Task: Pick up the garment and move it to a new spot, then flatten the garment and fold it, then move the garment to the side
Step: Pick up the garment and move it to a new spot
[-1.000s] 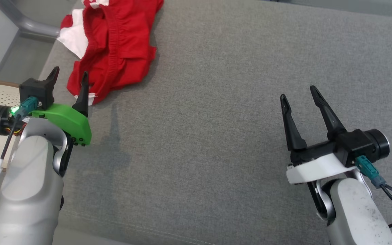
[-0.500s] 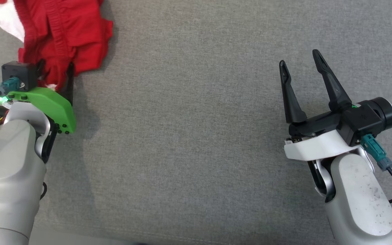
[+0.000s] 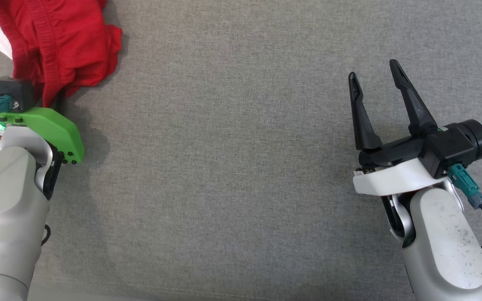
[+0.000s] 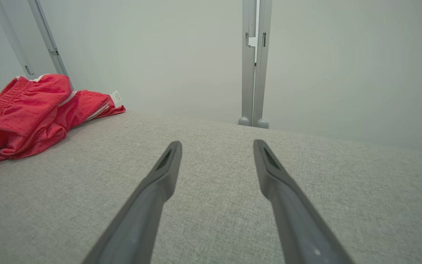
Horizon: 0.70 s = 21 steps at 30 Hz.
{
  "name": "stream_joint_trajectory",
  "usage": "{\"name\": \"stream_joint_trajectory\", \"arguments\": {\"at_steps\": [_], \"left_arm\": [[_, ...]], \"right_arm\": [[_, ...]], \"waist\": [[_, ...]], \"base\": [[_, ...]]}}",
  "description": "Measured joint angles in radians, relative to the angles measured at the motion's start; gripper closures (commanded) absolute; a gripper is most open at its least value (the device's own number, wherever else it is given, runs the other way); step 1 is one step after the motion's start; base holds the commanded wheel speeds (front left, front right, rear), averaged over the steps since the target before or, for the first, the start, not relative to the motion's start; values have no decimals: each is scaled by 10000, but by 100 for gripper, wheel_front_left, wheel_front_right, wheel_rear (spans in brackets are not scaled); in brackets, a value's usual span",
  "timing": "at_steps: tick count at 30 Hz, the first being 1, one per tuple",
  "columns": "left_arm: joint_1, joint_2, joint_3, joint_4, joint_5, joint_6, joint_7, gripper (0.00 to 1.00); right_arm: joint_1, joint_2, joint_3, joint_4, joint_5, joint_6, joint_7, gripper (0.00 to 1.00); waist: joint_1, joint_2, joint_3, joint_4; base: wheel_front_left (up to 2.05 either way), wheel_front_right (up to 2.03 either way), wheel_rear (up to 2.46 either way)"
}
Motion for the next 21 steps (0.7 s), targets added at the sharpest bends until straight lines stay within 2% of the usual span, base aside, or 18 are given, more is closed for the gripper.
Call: {"name": "stream_joint_trajectory", "arguments": {"at_steps": [8, 21], "left_arm": [[-45, 221, -224, -339, -213, 0, -656, 100], [215, 383, -704, -2355, 257, 104, -911, 100]], "right_arm": [[158, 0, -56, 100, 130, 0, 0, 0], [843, -2, -297, 267, 667, 0, 0, 0]], "waist": [[0, 0, -539, 103], [0, 0, -1999, 22]], "base": [[0, 0, 0], [0, 0, 0]]}}
